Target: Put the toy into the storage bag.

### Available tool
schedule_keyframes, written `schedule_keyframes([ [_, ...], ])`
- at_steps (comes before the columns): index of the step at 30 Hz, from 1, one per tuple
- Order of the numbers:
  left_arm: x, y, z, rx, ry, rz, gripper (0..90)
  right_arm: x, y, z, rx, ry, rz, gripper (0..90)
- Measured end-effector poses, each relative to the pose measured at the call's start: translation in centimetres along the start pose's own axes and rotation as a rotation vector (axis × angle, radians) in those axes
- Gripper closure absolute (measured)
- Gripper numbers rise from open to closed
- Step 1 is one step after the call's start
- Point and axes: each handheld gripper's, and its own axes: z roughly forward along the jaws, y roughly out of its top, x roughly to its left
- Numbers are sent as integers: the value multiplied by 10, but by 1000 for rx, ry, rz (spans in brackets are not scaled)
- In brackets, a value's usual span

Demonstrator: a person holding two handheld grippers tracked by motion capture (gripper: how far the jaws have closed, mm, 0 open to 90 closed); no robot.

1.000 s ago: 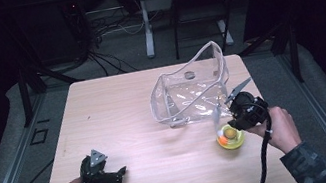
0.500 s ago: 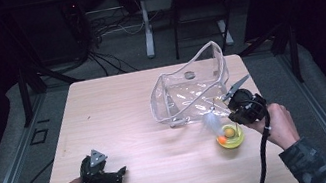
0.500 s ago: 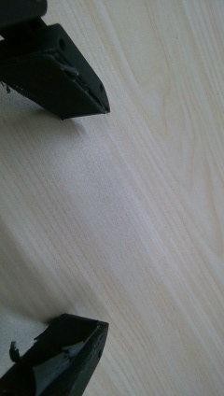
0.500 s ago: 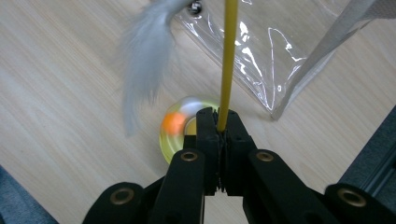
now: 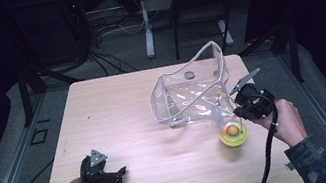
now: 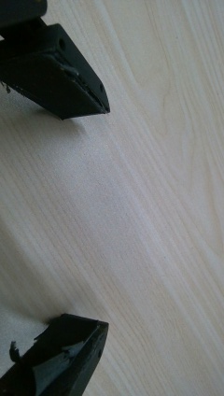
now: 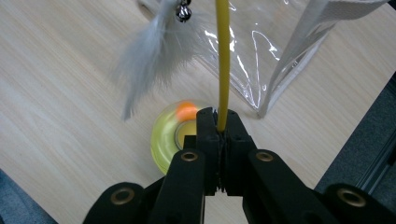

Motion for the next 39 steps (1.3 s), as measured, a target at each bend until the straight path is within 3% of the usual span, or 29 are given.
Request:
schedule_keyframes([
  [25, 0, 0, 0, 0, 1, 1, 0, -39, 9, -5, 48, -68, 60, 887],
  [30, 0, 0, 0, 0, 0, 0, 0, -46, 10, -8, 37, -73, 76, 887],
  [39, 0, 0, 0, 0, 0, 0, 0, -69, 8, -4, 75, -63, 115, 887],
])
